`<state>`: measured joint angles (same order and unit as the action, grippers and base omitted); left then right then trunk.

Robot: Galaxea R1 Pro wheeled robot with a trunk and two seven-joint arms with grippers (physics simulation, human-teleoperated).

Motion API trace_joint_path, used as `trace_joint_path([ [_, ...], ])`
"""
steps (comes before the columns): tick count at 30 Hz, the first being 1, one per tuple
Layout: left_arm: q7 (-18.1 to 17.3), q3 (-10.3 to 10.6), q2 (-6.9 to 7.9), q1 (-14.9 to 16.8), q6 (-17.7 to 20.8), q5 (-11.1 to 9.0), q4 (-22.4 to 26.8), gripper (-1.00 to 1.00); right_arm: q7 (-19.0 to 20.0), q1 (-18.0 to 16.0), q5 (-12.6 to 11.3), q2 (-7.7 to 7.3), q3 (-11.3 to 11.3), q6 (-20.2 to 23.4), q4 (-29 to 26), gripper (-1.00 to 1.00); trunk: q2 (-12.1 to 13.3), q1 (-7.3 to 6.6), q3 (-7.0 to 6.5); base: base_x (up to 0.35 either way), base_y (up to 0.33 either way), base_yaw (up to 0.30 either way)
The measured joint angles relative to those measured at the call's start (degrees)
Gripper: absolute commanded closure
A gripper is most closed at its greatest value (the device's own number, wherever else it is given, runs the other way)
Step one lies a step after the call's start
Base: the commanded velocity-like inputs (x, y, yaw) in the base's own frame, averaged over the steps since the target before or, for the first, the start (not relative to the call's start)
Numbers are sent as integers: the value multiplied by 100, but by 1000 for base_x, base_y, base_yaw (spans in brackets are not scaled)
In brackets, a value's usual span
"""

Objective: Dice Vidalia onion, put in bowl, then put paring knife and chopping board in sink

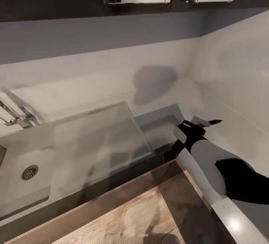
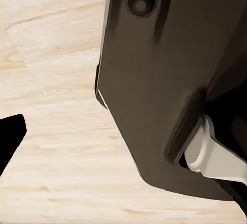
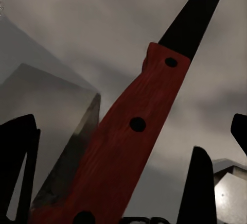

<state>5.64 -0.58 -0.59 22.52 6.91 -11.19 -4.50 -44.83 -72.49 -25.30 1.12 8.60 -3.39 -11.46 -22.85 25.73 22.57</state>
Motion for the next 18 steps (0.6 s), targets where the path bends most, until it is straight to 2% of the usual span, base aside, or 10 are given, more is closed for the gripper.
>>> trace_joint_path([
  [10,1,-3,-1,0,1,0,0,-100,-2,0,5,5,-13,9,-157,-100,0,0,75,0,0,0],
  [11,1,-2,-1,0,0,0,0,-100,-2,0,6,5,-13,9,-161,100,0,0,78,0,0,0],
  [18,1,-2,-1,0,-1,0,0,-100,17,1,-7,4,-13,25,-184,100,1,1,82,0,0,0],
])
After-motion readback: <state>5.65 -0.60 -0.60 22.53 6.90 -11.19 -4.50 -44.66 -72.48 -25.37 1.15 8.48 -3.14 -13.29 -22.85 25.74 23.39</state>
